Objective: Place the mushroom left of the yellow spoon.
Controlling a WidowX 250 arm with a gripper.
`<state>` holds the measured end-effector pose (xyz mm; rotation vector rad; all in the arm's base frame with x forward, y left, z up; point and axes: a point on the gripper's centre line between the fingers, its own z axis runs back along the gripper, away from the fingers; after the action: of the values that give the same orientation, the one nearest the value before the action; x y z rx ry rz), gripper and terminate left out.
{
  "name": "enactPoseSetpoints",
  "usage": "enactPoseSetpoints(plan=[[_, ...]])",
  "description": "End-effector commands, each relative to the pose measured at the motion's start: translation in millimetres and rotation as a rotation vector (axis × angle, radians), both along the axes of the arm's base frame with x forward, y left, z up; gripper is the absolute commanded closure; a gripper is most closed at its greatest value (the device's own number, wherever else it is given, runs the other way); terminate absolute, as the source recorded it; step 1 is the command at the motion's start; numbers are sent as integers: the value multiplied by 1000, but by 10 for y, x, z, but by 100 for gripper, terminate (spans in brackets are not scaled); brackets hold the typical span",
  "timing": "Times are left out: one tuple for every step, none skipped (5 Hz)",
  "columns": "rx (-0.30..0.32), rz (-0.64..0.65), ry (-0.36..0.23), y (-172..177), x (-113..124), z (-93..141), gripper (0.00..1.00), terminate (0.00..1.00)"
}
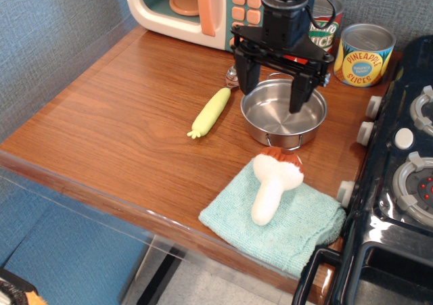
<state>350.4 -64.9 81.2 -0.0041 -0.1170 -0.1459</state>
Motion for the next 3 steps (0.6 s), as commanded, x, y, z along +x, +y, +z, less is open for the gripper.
enactPoseSetpoints(plan=[[-63, -43, -18, -259, -118, 27, 0, 0], [-56, -67, -16, -329, -205, 8, 0, 0], [-43, -78, -14, -363, -271, 14, 0, 0]])
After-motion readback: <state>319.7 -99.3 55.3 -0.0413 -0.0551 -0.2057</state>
